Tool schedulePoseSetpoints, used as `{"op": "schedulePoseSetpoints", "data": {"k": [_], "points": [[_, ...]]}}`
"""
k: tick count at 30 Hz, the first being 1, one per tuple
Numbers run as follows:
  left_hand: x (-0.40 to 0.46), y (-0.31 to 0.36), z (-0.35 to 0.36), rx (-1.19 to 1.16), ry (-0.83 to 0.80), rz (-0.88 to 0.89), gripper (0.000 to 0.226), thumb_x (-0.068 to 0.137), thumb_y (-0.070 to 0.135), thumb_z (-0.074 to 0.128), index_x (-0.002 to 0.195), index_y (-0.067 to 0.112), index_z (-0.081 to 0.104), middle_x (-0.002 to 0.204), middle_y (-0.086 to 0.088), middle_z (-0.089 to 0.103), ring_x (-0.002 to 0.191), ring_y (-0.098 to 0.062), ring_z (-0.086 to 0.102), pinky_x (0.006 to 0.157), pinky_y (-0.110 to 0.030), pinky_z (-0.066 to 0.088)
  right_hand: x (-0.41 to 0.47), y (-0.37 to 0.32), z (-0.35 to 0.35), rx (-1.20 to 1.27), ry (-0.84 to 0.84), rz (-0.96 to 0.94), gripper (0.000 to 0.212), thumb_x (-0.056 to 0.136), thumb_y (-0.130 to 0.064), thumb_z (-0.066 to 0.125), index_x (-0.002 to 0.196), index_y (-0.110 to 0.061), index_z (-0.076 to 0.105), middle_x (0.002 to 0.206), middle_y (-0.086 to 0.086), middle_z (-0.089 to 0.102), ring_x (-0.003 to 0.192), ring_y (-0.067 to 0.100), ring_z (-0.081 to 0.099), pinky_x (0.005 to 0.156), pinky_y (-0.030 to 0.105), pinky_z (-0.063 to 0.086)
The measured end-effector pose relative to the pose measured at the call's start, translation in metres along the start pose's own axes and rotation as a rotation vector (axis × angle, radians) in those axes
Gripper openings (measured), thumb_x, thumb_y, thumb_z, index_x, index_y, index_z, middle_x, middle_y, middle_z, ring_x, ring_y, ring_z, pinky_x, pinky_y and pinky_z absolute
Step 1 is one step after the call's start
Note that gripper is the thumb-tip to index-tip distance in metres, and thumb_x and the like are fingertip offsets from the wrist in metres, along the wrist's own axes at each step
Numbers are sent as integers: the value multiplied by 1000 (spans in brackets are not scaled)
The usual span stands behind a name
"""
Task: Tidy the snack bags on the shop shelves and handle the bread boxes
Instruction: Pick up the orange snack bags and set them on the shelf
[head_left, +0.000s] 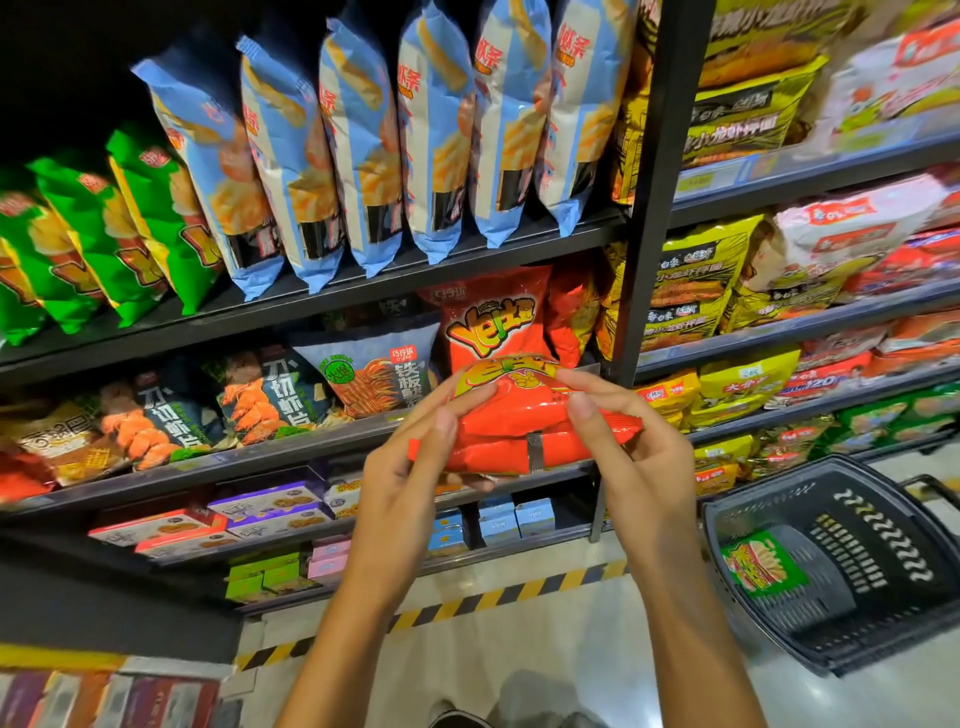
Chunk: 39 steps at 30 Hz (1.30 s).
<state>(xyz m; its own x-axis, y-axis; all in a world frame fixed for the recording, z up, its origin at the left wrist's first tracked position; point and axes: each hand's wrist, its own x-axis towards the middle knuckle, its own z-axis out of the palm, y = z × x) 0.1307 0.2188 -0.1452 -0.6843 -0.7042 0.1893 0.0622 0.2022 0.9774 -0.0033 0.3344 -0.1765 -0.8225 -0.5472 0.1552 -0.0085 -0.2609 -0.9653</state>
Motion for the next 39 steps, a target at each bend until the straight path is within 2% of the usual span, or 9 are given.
{"op": "schedulePoseSetpoints", "data": {"k": [6, 9, 13, 17, 22, 29, 33, 37, 39], "points": [[-2, -6, -20, 152, -157, 222, 36, 101, 26, 48, 126, 24, 74, 162, 7, 41, 151, -12, 34, 107, -22, 46, 3, -8, -9, 48, -128, 154, 52, 89, -66, 58, 133, -38, 66, 136, -15, 67, 127, 4, 62, 104, 30, 51], [-2, -4, -23, 230, -251, 280, 34, 103, 13, 48, 132, 13, 67, 167, 1, 31, 154, -17, 28, 110, -22, 43, 3, -5, -7, 17, -205, 259, 55, 86, -48, 66, 139, -43, 53, 113, -18, 76, 105, 2, 73, 81, 17, 58], [-1, 2, -31, 208, -324, 243, 54, 102, 6, 44, 155, 16, 41, 169, 7, 24, 156, -9, 21, 114, -19, 37, 1, -1, 0, 39, -206, 186, 57, 90, -43, 73, 143, -45, 52, 132, -7, 71, 131, 18, 62, 104, 41, 56], [2, 10, -46, 81, -206, 165, 72, 102, 45, 55, 162, 32, 17, 160, 28, 34, 141, -8, 50, 104, -28, 51, 6, -5, 12, 14, -198, 78, 54, 91, -50, 73, 138, -63, 49, 150, -8, 57, 147, 21, 45, 115, 55, 43], [33, 33, -77, 81, -153, 80, 69, 97, 49, 58, 157, 30, 31, 147, 30, 50, 130, 8, 53, 95, -9, 46, 15, -25, 44, -5, -258, -72, 57, 100, -30, 63, 147, -53, 42, 152, -11, 54, 145, 13, 46, 115, 52, 44], [86, 93, -118, -103, -305, 160, 65, 95, 22, 66, 153, 26, 36, 142, 5, 63, 129, -13, 62, 97, -22, 52, 54, -92, 99, -24, -377, -271, 54, 96, -35, 60, 139, -64, 46, 143, -23, 59, 137, 2, 52, 101, 24, 53], [120, 137, -142, -159, -271, 278, 69, 88, 31, 79, 148, 20, 46, 133, 0, 69, 114, -13, 69, 90, -22, 55, 88, -144, 137, -79, -413, -438, 54, 101, -27, 53, 145, -53, 35, 136, -47, 50, 130, -23, 43, 99, 4, 42], [157, 192, -167, -177, -217, 342, 45, 77, 36, 82, 116, 19, 67, 86, 4, 69, 75, -9, 65, 68, -20, 53, 124, -192, 181, -150, -442, -552, 50, 105, -31, 47, 147, -52, 32, 137, -46, 51, 132, -19, 44, 101, 6, 41], [173, 218, -176, -178, -226, 382, 36, 70, 41, 87, 95, 23, 70, 69, 8, 60, 59, -4, 56, 57, -16, 48, 141, -213, 198, -172, -437, -581, 46, 105, -32, 45, 137, -60, 28, 121, -63, 44, 119, -36, 37, 93, -5, 34]]}}
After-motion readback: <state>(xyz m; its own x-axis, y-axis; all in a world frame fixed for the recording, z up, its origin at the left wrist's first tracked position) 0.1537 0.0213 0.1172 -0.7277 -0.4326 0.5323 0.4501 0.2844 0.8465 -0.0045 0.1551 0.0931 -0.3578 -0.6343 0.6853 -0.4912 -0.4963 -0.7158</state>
